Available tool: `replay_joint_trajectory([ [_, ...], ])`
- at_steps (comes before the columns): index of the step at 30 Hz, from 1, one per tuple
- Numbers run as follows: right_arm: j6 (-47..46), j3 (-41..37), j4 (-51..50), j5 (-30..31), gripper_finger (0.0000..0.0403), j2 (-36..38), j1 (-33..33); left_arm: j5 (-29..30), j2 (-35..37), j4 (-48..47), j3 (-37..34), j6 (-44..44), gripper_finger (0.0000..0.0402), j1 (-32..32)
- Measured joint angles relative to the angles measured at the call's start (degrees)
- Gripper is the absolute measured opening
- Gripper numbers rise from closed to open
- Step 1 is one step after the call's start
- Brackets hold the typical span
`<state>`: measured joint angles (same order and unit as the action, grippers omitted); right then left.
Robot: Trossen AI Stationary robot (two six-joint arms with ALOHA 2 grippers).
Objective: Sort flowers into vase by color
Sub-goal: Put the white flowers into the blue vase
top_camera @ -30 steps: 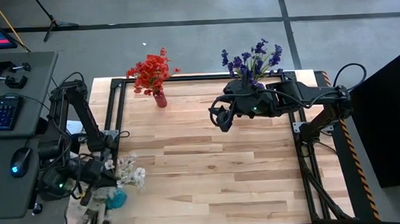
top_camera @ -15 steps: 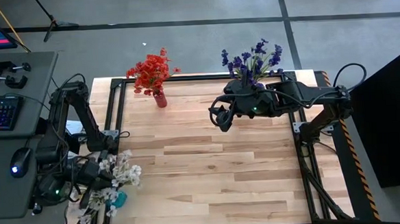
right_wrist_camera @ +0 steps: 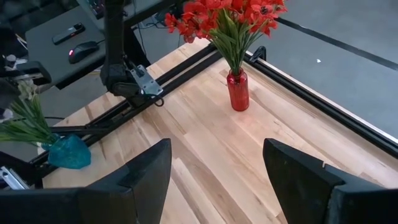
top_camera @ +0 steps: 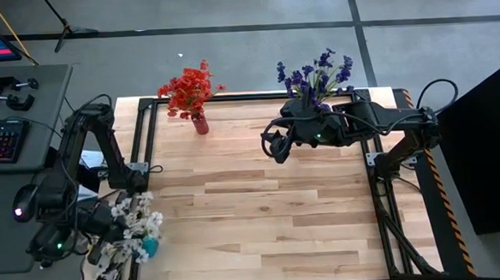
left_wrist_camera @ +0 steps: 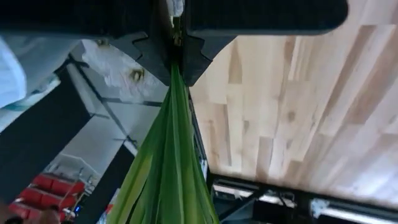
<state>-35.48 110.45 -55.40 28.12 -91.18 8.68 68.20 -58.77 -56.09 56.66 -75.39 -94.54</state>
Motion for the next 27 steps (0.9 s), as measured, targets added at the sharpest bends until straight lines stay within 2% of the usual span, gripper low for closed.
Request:
replay_joint_trajectory([
  [10,-0.6,0.0,0.0,0.4,0.0243,0.0,0.0,2.6,-3.1,-6.9,0.0,-4.9,0.0000,-0.6],
  [23,-0.7,0.0,0.0,0.4,0.0243,0.0,0.0,3.0,-4.3,-7.4,-0.1,-7.0,0.0000,-3.9],
  [27,-0.7,0.0,0.0,0.5,0.0243,0.0,0.0,3.3,-4.9,-7.4,-2.0,-9.3,0.0000,-4.2],
])
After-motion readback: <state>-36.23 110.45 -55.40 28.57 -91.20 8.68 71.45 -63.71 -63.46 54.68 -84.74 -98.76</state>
